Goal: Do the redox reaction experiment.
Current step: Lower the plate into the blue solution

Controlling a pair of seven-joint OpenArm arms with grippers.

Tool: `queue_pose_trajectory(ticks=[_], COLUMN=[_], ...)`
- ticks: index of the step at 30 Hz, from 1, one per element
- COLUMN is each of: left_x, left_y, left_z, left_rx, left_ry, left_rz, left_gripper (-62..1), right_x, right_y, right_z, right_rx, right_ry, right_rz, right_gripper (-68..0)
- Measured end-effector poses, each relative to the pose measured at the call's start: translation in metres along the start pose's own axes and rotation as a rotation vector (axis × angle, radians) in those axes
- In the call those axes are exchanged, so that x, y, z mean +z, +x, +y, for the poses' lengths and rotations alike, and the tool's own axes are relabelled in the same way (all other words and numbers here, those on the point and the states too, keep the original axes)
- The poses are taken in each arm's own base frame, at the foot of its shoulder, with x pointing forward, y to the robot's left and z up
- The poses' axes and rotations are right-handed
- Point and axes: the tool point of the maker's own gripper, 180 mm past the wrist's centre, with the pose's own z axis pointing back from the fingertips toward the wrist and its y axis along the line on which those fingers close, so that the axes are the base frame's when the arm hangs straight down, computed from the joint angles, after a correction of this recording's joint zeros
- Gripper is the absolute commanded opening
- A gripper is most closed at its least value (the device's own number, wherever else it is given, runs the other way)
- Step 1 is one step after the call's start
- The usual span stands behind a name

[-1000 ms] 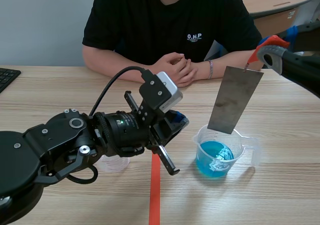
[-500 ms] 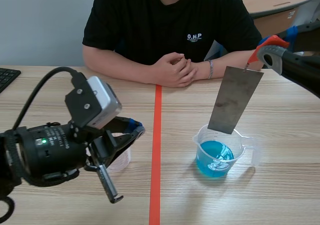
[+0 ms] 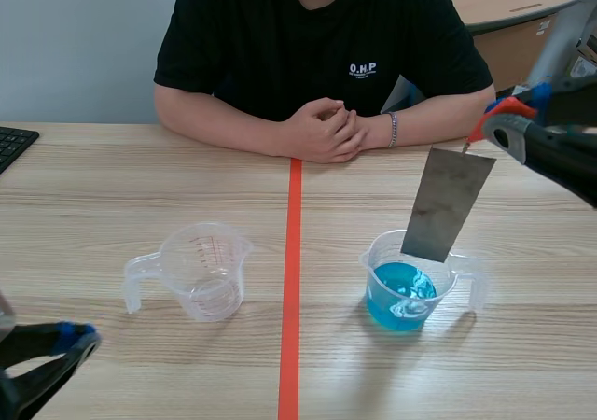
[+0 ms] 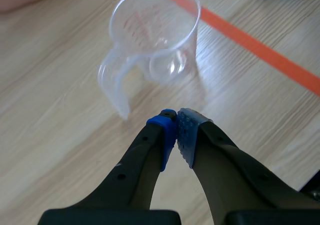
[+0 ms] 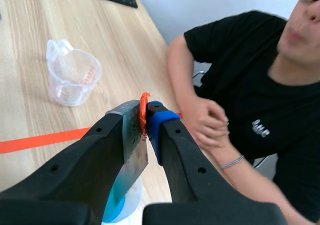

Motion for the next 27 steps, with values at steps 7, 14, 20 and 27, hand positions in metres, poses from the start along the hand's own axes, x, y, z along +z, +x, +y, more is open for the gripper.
queue_pose_trajectory(ticks=[7, 14, 20, 27], left_x=[0.039, 0.050, 0.053, 0.053], left_y=[-0.040, -0.051, -0.064, -0.066], left_z=[0.002, -0.003, -0.012, -0.012], left_rx=[0.119, 0.220, 0.294, 0.302], left_ry=[0.133, 0.220, 0.258, 0.262], left_rz=[0.140, 0.171, 0.236, 0.245], left_gripper=[-56.9, -56.9, -56.9, -56.9], right_x=[-0.005, -0.012, -0.019, -0.030], right_y=[-0.012, -0.031, -0.052, -0.078], right_z=[0.001, 0.006, 0.008, 0.020], right_rx=[-0.017, -0.035, -0.060, -0.102], right_ry=[0.010, 0.031, 0.027, 0.051], right_rz=[0.007, 0.032, 0.061, 0.086], right_gripper=[-66.0, -66.0, -66.0, -66.0])
